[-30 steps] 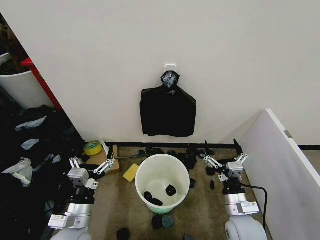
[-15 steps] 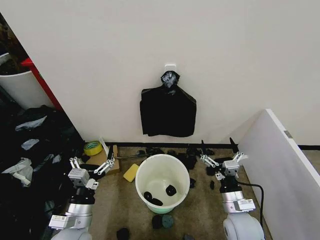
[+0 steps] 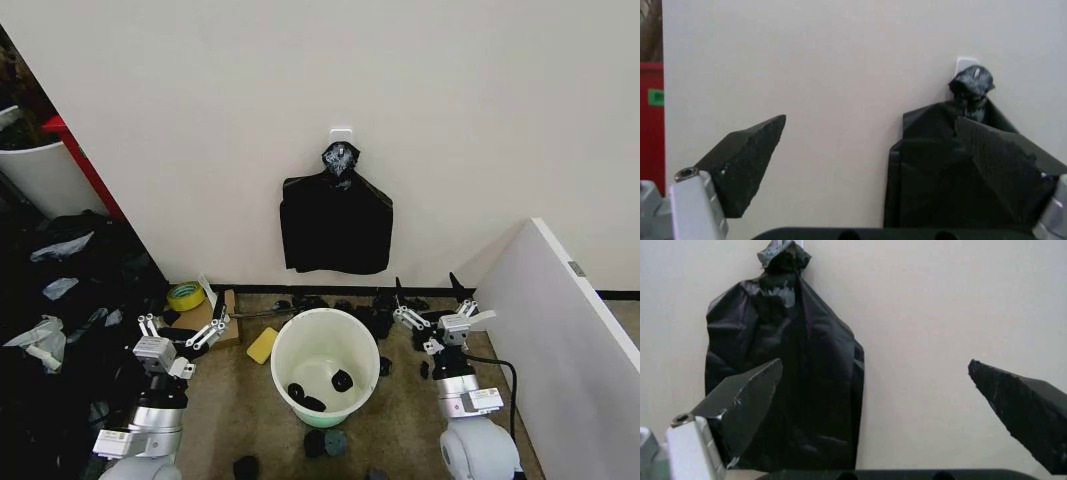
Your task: Place the garbage bag over the trash bin.
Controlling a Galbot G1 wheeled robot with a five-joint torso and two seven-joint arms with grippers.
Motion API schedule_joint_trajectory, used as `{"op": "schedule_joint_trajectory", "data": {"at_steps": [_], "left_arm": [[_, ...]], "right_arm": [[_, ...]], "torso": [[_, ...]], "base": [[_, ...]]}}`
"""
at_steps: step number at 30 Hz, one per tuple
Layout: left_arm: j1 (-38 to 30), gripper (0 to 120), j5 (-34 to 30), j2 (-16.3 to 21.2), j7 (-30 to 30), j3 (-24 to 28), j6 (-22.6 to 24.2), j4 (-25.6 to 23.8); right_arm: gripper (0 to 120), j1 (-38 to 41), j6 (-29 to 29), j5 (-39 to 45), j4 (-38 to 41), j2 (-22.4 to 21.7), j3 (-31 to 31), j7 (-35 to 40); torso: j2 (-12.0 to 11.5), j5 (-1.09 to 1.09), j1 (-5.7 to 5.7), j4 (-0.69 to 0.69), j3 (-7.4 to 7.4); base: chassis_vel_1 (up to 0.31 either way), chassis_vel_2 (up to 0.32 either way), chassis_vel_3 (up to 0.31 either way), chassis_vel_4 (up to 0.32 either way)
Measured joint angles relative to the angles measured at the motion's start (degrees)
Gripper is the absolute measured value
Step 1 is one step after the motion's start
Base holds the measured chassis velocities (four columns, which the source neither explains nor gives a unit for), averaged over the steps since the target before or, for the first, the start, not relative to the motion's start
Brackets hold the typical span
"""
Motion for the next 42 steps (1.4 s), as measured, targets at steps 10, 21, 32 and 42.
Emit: {"op": "schedule_joint_trajectory", "data": {"at_steps": [10,21,32,42], "left_arm": [[-0.7,100,-1.7,0.2,0.5,0.6,0.7,-0.2],[-0.3,100,0.6,-1.2,0.9,0.9,-0.4,0.3],[0.9,100,-0.2,-1.1,0.3,-0.7,-2.1,1.7],[0.1,100,-0.9,-1.8,0.1,-0.7,-1.4,1.4]], "right_arm": [[100,-1.2,1.1,0.9,1.7,-0.8,1.5,-1.8],[100,5.0,-7.5,18.1,2.3,-5.2,-5.4,1.1],[99,24.7,-10.7,43.4,-10.6,-7.9,-13.7,-1.0],[100,36.3,-5.2,48.2,-23.5,-3.8,-19.4,-11.7]], "torso": [[0.0,0.00,0.00,0.00,0.00],[0.0,-0.01,-0.01,0.04,0.00],[0.0,-0.02,0.00,0.02,0.01],[0.0,-0.01,0.00,0.00,0.01]], "base": [[0.000,0.000,0.000,0.000],[0.000,0.000,0.000,0.000],[0.000,0.000,0.000,0.000],[0.000,0.000,0.000,0.000]]}}
